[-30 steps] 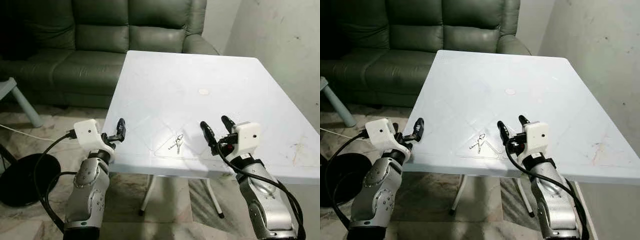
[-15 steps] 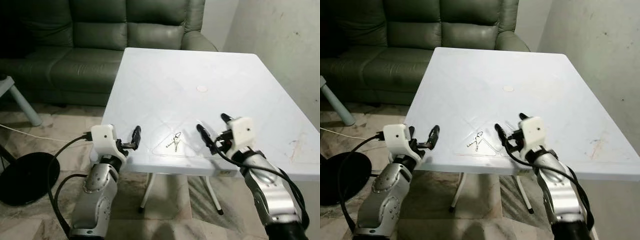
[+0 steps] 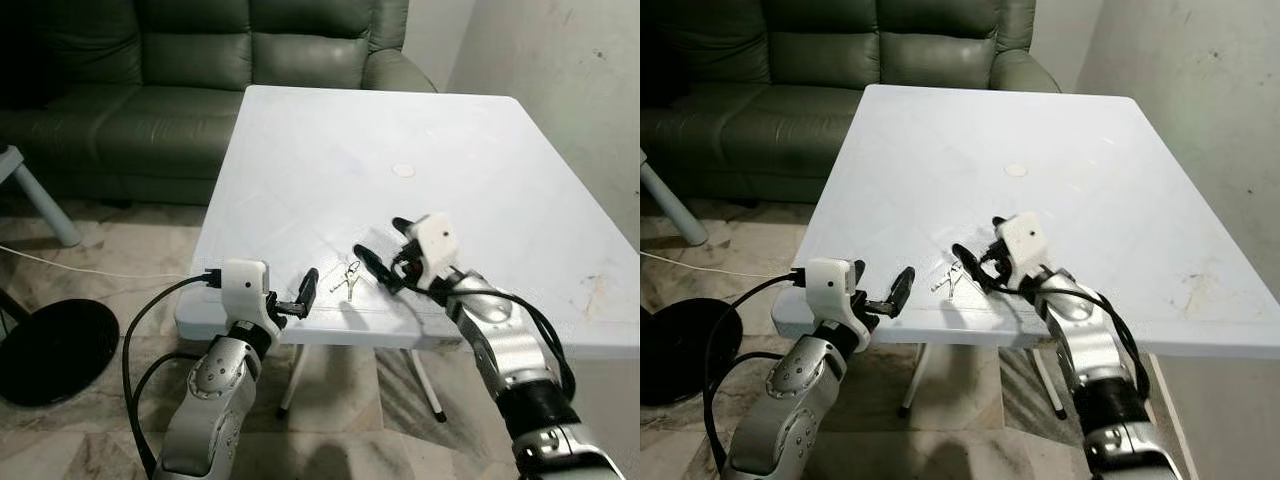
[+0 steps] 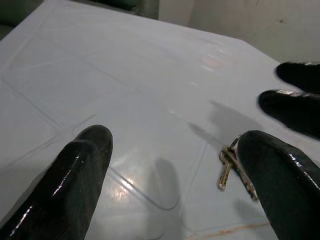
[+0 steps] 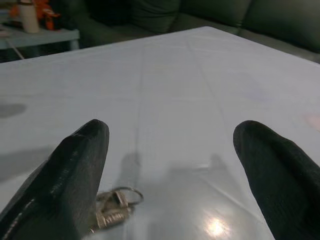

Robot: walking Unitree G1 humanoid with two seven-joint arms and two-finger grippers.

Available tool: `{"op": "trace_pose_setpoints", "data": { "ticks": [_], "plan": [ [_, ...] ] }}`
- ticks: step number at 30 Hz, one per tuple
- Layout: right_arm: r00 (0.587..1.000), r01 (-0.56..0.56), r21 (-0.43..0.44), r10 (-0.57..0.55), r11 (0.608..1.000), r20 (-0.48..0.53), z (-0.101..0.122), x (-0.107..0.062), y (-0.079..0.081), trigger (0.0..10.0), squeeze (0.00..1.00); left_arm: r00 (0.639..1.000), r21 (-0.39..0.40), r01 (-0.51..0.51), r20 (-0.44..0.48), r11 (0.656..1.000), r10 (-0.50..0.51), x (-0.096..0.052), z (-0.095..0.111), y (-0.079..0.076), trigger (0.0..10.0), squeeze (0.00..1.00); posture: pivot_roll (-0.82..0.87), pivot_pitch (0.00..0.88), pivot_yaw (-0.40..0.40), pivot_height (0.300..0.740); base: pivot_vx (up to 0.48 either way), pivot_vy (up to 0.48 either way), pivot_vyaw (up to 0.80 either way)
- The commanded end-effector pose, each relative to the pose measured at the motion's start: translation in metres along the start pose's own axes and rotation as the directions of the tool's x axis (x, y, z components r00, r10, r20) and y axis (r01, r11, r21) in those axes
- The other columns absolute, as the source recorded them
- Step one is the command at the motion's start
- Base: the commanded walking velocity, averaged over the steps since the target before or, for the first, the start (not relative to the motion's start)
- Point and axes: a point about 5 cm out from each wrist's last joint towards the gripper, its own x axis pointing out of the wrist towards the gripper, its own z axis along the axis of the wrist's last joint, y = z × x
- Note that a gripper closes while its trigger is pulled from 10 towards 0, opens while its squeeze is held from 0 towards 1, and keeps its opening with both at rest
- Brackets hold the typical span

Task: Hang keys on a hook

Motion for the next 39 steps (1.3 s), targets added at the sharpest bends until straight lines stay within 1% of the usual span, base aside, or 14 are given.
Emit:
{"op": "trace_pose_setpoints", "data": {
  "ticks": [1,5,9,16,17,18,19,20,21,22,25,33,35,39],
  "plan": [
    [0.999,-0.039,0.017,0.039,0.999,0.003,0.000,0.009,0.005,10.0,0.00,1.000,0.001,0.020,-0.003,1.000,-0.020,-0.002,0.001,-0.006,10.0,0.00,0.04,0.101,-0.062,0.732,0.000,0.000,0.00],
    [0.999,-0.050,0.015,0.050,0.999,-0.020,-0.004,0.017,0.011,10.0,0.00,1.000,0.003,0.020,-0.007,1.000,-0.020,-0.003,0.000,-0.007,10.0,0.00,0.04,0.102,-0.061,0.732,0.000,0.000,0.00],
    [0.997,-0.066,0.006,0.066,0.998,-0.035,-0.007,0.020,0.015,10.0,0.00,1.000,0.001,0.019,-0.008,1.000,-0.019,-0.003,0.001,-0.007,10.0,0.00,0.05,0.105,-0.063,0.732,0.000,0.000,0.00],
    [0.993,-0.083,-0.027,0.081,0.996,-0.081,-0.018,0.021,0.019,10.0,0.00,1.000,-0.003,0.014,-0.015,1.000,-0.014,-0.006,0.000,-0.007,10.0,0.00,0.05,0.112,-0.064,0.732,0.000,0.000,0.00],
    [0.992,-0.086,-0.043,0.082,0.995,-0.093,-0.020,0.021,0.020,10.0,0.00,1.000,-0.003,0.012,-0.016,1.000,-0.012,-0.007,0.000,-0.007,10.0,0.00,0.05,0.113,-0.065,0.732,0.000,0.000,0.00],
    [0.991,-0.101,-0.024,0.098,0.995,-0.094,-0.022,0.020,0.021,4.4,0.00,1.000,-0.003,0.011,-0.016,1.000,-0.011,-0.007,0.000,-0.007,10.0,0.00,0.05,0.114,-0.065,0.732,0.000,0.000,0.00],
    [0.991,-0.105,-0.025,0.102,0.994,-0.090,-0.022,0.019,0.021,2.9,0.00,1.000,-0.004,0.010,-0.015,1.000,-0.010,-0.007,0.000,-0.007,10.0,0.00,0.05,0.114,-0.065,0.732,0.000,0.000,0.00],
    [0.988,-0.121,-0.002,0.120,0.993,-0.094,-0.024,0.019,0.021,2.2,0.00,1.000,-0.005,0.008,-0.016,1.000,-0.009,-0.007,0.000,-0.006,10.0,0.00,0.05,0.114,-0.064,0.732,0.000,0.000,0.00],
    [0.987,-0.135,0.002,0.134,0.991,-0.090,-0.024,0.018,0.022,0.0,0.00,1.000,-0.005,0.008,-0.016,1.000,-0.008,-0.007,0.000,-0.006,10.0,0.00,0.05,0.115,-0.064,0.732,0.000,0.000,0.00],
    [0.986,-0.145,0.003,0.145,0.989,-0.085,-0.024,0.018,0.023,0.0,0.00,1.000,-0.005,0.007,-0.017,1.000,-0.007,-0.007,0.000,-0.006,10.0,0.00,0.05,0.115,-0.064,0.732,0.000,0.000,0.00],
    [0.984,-0.138,0.002,0.138,0.990,-0.116,-0.029,0.017,0.023,0.0,0.00,1.000,-0.007,0.006,-0.018,1.000,-0.006,-0.008,0.000,-0.006,10.0,0.00,0.05,0.117,-0.062,0.732,0.000,0.000,0.00],
    [0.987,-0.137,-0.023,0.134,0.990,-0.093,-0.028,0.015,0.019,0.0,0.00,1.000,-0.008,0.001,-0.021,1.000,-0.001,-0.008,0.000,-0.006,10.0,0.00,0.05,0.123,-0.061,0.732,0.000,0.000,0.00],
    [0.987,-0.132,-0.005,0.131,0.991,-0.098,-0.028,0.015,0.017,0.0,0.00,1.000,-0.009,0.000,-0.022,1.000,0.000,-0.008,0.000,-0.006,10.0,0.00,0.05,0.123,-0.062,0.732,0.000,0.000,0.00],
    [0.988,-0.128,-0.005,0.127,0.992,-0.087,-0.027,0.015,0.016,0.0,0.00,1.000,-0.010,-0.001,-0.023,1.000,0.001,-0.008,0.000,-0.006,10.0,0.00,0.05,0.123,-0.062,0.732,0.000,0.000,0.00]
  ]
}}
